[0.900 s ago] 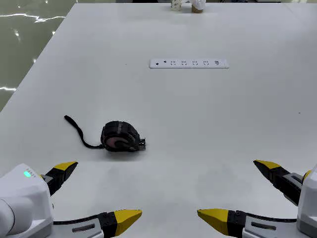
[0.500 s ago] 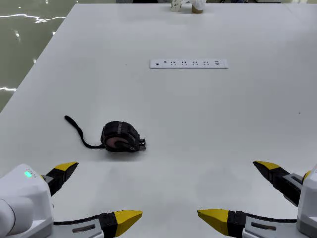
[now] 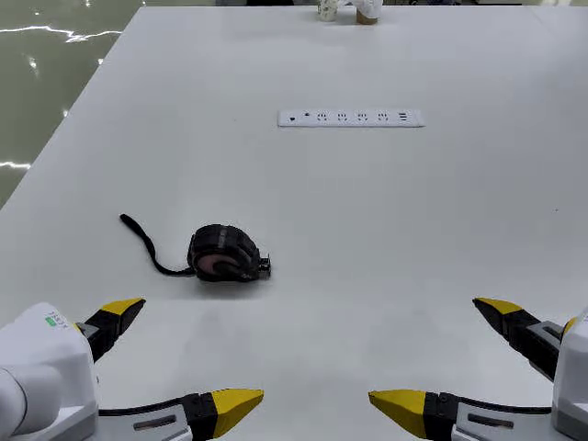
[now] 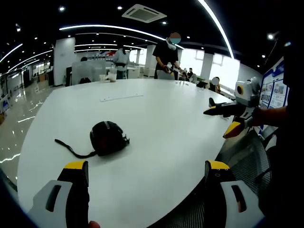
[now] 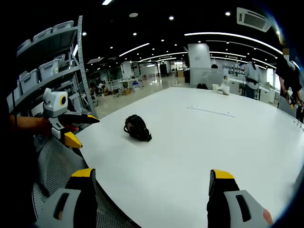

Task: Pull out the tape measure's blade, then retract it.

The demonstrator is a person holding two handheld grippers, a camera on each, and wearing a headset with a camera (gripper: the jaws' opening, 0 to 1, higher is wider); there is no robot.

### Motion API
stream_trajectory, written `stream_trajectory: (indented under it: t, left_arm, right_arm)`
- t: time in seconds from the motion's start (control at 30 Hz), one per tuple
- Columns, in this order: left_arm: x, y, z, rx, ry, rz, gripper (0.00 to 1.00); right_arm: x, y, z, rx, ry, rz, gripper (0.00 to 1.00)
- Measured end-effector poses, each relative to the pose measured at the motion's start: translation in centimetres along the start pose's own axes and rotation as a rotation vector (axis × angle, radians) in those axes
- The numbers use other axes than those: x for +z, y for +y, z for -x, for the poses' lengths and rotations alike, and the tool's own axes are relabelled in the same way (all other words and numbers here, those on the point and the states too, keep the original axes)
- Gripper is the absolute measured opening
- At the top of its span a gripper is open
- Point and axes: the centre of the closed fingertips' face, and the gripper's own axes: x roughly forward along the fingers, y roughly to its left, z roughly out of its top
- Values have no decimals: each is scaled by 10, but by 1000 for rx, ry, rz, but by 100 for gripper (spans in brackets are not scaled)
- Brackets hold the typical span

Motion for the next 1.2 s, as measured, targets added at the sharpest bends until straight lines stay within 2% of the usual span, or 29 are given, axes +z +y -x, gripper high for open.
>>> stream_trajectory:
  t: [0.53,0.9,1.2]
  left_arm:
    - [4,4,-2,-13,8,-20,99]
    - [7,9,-4,-32,20,-41,99]
    - [11,13,-8,-43,30,-64,99]
  right_arm:
    - [8,-7,-1,7,-4,32,99]
    - [12,-10,-5,39,-11,52,99]
    - [12,-16,-8,58,10,91,99]
